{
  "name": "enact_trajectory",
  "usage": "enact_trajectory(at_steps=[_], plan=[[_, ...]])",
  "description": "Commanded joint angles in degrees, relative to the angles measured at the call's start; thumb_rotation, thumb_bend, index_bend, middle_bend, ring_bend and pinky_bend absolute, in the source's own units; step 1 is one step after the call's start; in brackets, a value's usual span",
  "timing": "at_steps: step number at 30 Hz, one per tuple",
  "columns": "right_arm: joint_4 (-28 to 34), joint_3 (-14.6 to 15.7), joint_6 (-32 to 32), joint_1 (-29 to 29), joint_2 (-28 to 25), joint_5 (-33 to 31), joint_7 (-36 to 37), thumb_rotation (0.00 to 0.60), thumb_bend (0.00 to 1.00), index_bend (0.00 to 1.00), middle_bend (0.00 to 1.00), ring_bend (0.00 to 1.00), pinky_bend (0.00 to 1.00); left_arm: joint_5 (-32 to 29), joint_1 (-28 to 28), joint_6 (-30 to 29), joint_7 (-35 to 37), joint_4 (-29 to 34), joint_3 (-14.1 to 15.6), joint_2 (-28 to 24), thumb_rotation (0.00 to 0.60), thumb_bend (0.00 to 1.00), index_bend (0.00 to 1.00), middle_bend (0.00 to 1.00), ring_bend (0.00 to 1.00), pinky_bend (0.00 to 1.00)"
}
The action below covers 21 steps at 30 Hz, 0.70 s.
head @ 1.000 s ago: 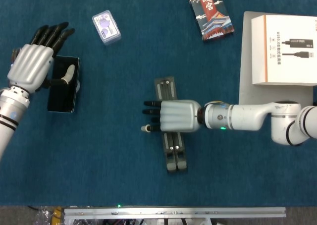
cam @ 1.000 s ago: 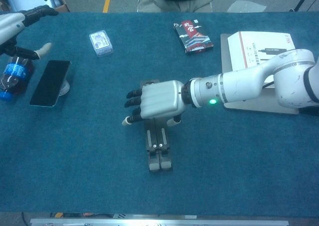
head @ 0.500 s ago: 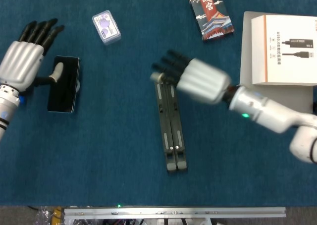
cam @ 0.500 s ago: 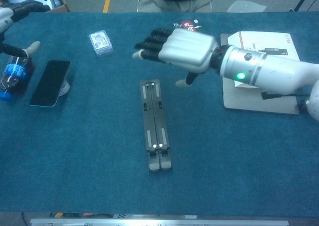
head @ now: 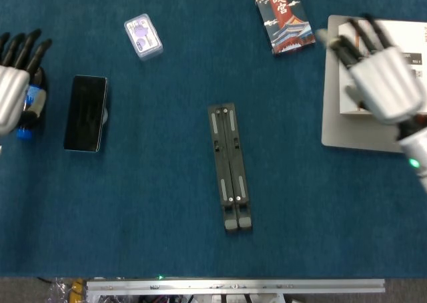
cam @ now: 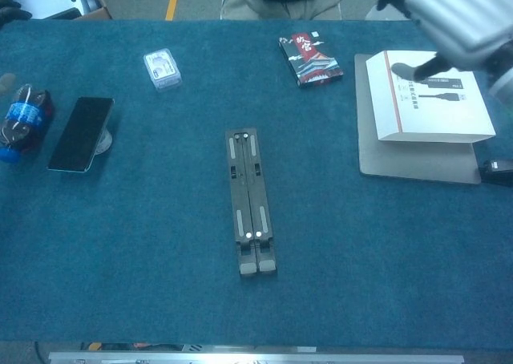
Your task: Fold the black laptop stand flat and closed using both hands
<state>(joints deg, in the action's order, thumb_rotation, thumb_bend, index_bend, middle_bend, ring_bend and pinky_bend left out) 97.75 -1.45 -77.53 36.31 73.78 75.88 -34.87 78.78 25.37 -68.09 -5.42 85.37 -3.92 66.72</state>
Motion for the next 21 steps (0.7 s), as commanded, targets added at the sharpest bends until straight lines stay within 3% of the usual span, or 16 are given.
enact_trajectory(at_steps=[1,11,21], plan=[[2.20,0.40,-3.74,-3.70,-1.71,-1.00,-1.78,0.600,0.20,0.07,0.30,0.11,0.10,-0.24,-1.91,-2.18,-2.08,1.86,0.79,-1.01,0.600,0.46,0.00,0.00,0.00,0.03],[3.42,2.49,-11.76,-12.97,-5.10,0.68,0.16,0.600,0.20,0.06,0.30,0.11,0.10,1.08,-7.71,-10.40,-2.40,4.78,1.67,-1.74,0.600,0.46,0.00,0.00,0.00,0.03],[-0.12,3.13,-12.42,-18.07,-6.08,2.75,5.38,0.600,0.20,0.06,0.29,0.11,0.10,2.97,-11.72,-15.75,0.72,4.50,1.62,-2.01,0.600,0.45,0.00,0.00,0.00,0.03]])
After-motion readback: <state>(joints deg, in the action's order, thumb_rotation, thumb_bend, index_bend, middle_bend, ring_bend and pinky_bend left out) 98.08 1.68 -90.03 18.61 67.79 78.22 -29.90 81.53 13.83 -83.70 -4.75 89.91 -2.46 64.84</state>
